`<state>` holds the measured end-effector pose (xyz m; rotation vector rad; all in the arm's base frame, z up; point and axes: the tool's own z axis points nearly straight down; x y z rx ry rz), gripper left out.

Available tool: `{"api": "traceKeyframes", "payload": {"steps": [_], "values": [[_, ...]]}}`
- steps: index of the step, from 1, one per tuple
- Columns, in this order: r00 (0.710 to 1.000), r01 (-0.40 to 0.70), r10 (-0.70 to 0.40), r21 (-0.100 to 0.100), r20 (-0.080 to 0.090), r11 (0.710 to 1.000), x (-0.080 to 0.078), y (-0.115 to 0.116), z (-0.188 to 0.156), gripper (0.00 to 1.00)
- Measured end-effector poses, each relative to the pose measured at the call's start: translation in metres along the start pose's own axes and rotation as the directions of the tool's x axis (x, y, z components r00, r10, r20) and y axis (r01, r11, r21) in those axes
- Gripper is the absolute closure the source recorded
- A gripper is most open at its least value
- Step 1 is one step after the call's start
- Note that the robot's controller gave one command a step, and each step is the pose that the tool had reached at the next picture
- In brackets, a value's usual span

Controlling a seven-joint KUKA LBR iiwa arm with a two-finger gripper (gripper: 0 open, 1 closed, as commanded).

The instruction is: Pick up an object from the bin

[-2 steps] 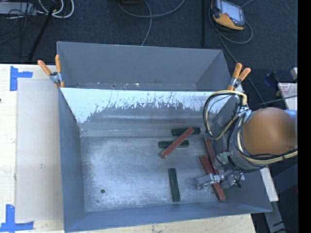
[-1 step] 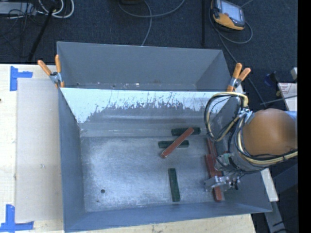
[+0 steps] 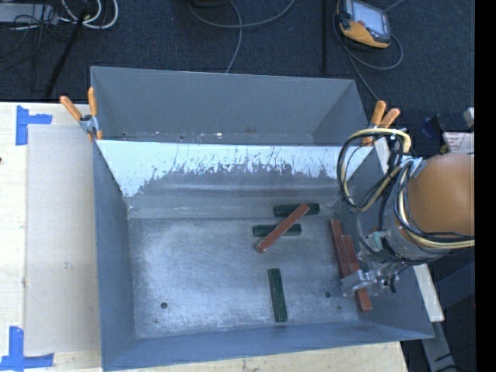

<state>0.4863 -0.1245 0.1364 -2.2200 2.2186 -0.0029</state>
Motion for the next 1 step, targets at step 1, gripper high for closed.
{"api": "traceKeyframes", "payload": {"steps": [1], "values": [[1.000, -0.007, 0.007, 0.003, -0.001, 1.000, 0.0053, -0.0010, -0.1389, 1.00]]}}
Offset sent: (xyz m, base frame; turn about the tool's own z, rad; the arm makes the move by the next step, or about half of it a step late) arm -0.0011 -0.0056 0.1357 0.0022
